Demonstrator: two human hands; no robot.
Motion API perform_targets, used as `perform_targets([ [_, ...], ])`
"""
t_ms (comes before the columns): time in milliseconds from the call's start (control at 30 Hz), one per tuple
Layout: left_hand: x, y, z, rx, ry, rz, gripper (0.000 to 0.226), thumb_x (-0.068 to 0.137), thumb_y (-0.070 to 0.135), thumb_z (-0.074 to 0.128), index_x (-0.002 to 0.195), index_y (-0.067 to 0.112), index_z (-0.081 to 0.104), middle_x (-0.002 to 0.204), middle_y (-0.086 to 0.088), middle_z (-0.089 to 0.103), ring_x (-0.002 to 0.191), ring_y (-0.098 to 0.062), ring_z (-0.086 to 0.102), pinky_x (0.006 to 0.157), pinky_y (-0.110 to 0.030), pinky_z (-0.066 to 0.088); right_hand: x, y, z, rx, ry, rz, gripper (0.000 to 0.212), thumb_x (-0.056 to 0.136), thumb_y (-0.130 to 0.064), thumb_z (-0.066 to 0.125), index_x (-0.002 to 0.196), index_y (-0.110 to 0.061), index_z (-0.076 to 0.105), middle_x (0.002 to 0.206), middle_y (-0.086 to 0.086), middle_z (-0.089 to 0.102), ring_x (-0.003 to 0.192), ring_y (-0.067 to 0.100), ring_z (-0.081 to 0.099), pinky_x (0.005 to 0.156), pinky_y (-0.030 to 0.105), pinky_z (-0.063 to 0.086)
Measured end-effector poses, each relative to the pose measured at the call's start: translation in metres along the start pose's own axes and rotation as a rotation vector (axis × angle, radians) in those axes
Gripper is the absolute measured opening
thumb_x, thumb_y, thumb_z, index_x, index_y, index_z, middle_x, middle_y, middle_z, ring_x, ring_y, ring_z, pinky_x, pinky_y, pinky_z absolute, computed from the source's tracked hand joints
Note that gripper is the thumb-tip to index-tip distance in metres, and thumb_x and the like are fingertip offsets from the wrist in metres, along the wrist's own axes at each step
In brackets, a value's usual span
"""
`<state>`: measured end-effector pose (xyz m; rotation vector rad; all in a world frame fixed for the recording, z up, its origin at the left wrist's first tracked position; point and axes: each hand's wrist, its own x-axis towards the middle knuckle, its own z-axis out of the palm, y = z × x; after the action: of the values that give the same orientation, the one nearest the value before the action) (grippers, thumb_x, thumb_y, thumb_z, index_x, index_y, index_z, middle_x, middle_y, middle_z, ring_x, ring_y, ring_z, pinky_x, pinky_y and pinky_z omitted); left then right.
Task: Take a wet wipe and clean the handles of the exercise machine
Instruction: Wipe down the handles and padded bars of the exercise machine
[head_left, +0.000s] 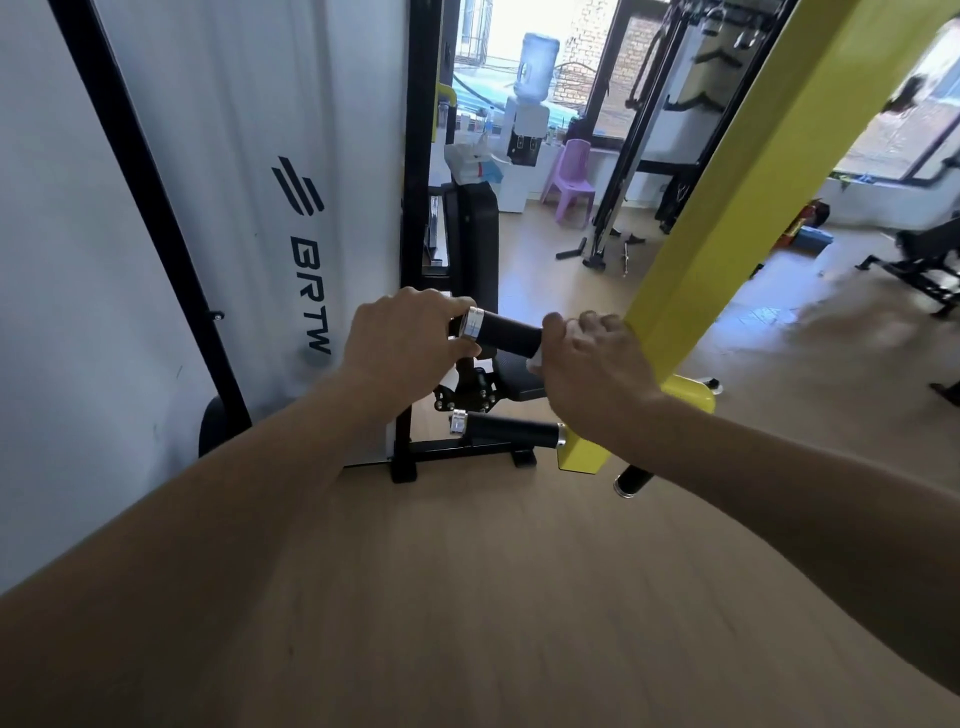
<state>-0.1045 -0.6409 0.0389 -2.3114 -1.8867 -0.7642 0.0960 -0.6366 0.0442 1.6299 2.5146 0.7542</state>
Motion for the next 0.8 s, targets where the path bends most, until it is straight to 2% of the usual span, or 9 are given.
perform_targets([
  [133, -0.002, -0.002, -0.001, 0.006, 0.006, 0.010, 0.030, 0.090, 0.054, 0.062, 0.117, 0.042, 0.067, 0.080, 0.006, 0.066, 0.080, -0.020, 0.063, 0.068, -0.031, 0.041, 0.019, -0.025, -0.006, 0.247, 0.074, -0.078, 0.020, 0.102, -0.023, 0.039, 0.114, -0.008, 0.045, 0.096, 0.009, 0.060, 0.088, 0.027, 0.056, 0.081, 0.039, 0.044],
  [267, -0.004, -0.007, -0.003, 0.053, -0.008, 0.029, 0.043, 0.092, 0.057, 0.058, 0.135, 0.051, 0.053, 0.094, 0.003, 0.072, 0.091, -0.021, 0.066, 0.072, -0.033, 0.044, 0.023, -0.033, -0.009, 0.430, 0.125, -0.133, 0.025, 0.101, -0.025, 0.050, 0.118, -0.008, 0.045, 0.100, 0.007, 0.059, 0.089, 0.025, 0.056, 0.082, 0.041, 0.048],
  [333, -0.008, -0.011, 0.002, 0.059, -0.016, 0.006, 0.051, 0.092, 0.055, 0.060, 0.141, 0.049, 0.048, 0.099, 0.004, 0.073, 0.096, -0.021, 0.066, 0.077, -0.034, 0.046, 0.020, -0.033, -0.006, 0.469, 0.141, -0.132, 0.025, 0.100, -0.026, 0.052, 0.118, -0.010, 0.045, 0.101, 0.006, 0.059, 0.089, 0.024, 0.056, 0.081, 0.042, 0.047],
  [433, -0.019, -0.014, 0.012, 0.010, -0.046, -0.070, 0.057, 0.088, 0.046, 0.067, 0.142, 0.041, 0.049, 0.100, 0.005, 0.073, 0.101, -0.020, 0.066, 0.084, -0.036, 0.049, 0.014, -0.034, -0.001, 0.458, 0.172, -0.098, 0.028, 0.098, -0.029, 0.053, 0.119, -0.011, 0.046, 0.106, 0.006, 0.061, 0.094, 0.026, 0.057, 0.083, 0.043, 0.047],
  [500, -0.024, -0.020, 0.015, -0.047, -0.105, -0.122, 0.053, 0.086, 0.029, 0.069, 0.137, 0.038, 0.056, 0.097, 0.003, 0.072, 0.094, -0.019, 0.065, 0.083, -0.035, 0.049, 0.012, -0.036, 0.000, 0.462, 0.179, -0.082, 0.028, 0.098, -0.028, 0.053, 0.119, -0.011, 0.047, 0.108, 0.007, 0.061, 0.095, 0.027, 0.057, 0.085, 0.044, 0.047],
  [600, -0.029, -0.031, 0.018, -0.187, -0.178, -0.145, 0.052, 0.080, -0.001, 0.059, 0.120, 0.030, 0.069, 0.096, 0.001, 0.066, 0.083, -0.016, 0.056, 0.077, -0.031, 0.046, 0.012, -0.037, 0.000, 0.475, 0.189, -0.078, 0.027, 0.097, -0.026, 0.055, 0.118, -0.012, 0.047, 0.108, 0.007, 0.061, 0.095, 0.026, 0.058, 0.085, 0.043, 0.047],
  [700, -0.032, -0.035, 0.019, -0.304, -0.180, -0.146, 0.042, 0.082, -0.010, 0.046, 0.094, 0.020, 0.073, 0.092, 0.006, 0.052, 0.084, -0.014, 0.052, 0.076, -0.026, 0.038, 0.013, -0.038, 0.000, 0.475, 0.210, -0.070, 0.026, 0.096, -0.025, 0.056, 0.117, -0.012, 0.047, 0.108, 0.007, 0.062, 0.095, 0.027, 0.058, 0.084, 0.043, 0.047],
  [800, -0.033, -0.035, 0.012, -0.420, -0.140, -0.190, 0.040, 0.079, -0.013, 0.041, 0.071, 0.015, 0.068, 0.086, 0.007, 0.054, 0.078, -0.008, 0.052, 0.070, -0.023, 0.037, 0.014, -0.038, 0.002, 0.467, 0.227, -0.073, 0.028, 0.096, -0.026, 0.056, 0.119, -0.011, 0.049, 0.111, 0.007, 0.062, 0.097, 0.027, 0.058, 0.086, 0.042, 0.047],
])
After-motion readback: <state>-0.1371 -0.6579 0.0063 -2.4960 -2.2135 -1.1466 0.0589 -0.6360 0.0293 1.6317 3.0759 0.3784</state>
